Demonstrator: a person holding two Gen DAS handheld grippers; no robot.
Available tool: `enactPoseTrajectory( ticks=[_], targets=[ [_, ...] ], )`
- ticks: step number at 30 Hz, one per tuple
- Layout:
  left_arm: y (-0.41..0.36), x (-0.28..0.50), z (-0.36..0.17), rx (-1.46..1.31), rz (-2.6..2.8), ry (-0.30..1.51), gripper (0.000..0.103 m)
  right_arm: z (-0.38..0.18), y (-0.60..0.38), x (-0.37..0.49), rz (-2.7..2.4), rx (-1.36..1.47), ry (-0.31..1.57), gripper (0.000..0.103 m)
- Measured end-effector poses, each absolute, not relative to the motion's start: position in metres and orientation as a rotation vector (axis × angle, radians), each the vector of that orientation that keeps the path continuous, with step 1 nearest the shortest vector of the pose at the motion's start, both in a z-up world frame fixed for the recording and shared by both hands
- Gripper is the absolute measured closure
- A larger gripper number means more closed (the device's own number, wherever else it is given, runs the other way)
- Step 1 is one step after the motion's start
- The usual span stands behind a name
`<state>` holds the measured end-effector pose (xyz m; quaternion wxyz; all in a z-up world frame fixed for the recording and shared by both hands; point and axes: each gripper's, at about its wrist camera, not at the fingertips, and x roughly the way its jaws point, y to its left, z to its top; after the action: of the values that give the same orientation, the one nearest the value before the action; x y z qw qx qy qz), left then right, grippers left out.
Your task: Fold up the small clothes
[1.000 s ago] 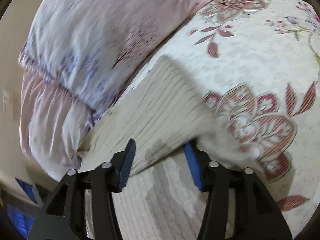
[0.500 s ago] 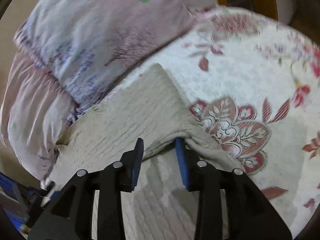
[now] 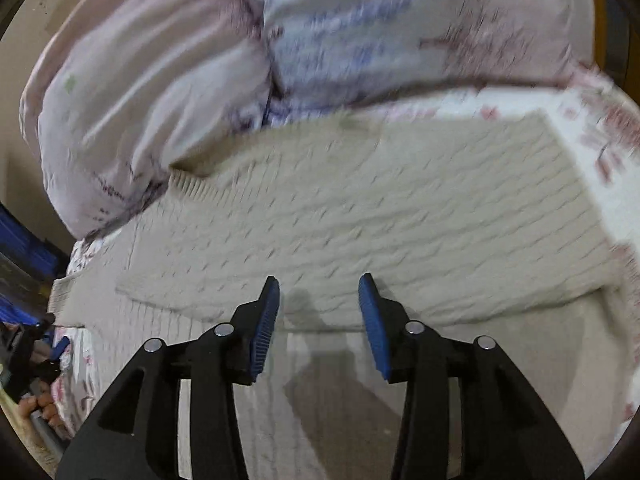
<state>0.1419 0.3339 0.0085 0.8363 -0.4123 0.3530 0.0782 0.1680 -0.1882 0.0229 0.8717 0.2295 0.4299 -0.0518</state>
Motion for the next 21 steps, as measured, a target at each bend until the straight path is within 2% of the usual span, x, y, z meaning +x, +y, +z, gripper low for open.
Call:
enactPoseTrajectory(
  ticks=[2,6,9,12,14,21],
  targets=[
    [0.350,0.142,0.002,-0.942,0.194,0.735,0.043,0.025,-0.185,0.164,-0.092,0.467,0.894,0.049],
    [0.371,0.148,-0.006,-1.079,0.200,0.679,0.047,0.028,-0.187,0.157,-0.075,0.497,0.888,0.048],
    [0.376,0.156,-0.013,-1.146,0.206,0.663,0.059,0.028,-0.189,0.157,-0.073,0.508,0.887,0.048],
    [0.381,0.161,-0.020,-1.190,0.196,0.672,0.077,0.028,-0.190,0.154,-0.062,0.514,0.887,0.048],
    [0.382,0.165,-0.028,-1.233,0.159,0.688,0.094,0.028,-0.191,0.152,-0.057,0.519,0.886,0.048],
    [0.356,0.174,0.003,-1.146,0.097,0.601,0.096,0.029,-0.197,0.147,-0.052,0.536,0.875,0.045]
  ],
)
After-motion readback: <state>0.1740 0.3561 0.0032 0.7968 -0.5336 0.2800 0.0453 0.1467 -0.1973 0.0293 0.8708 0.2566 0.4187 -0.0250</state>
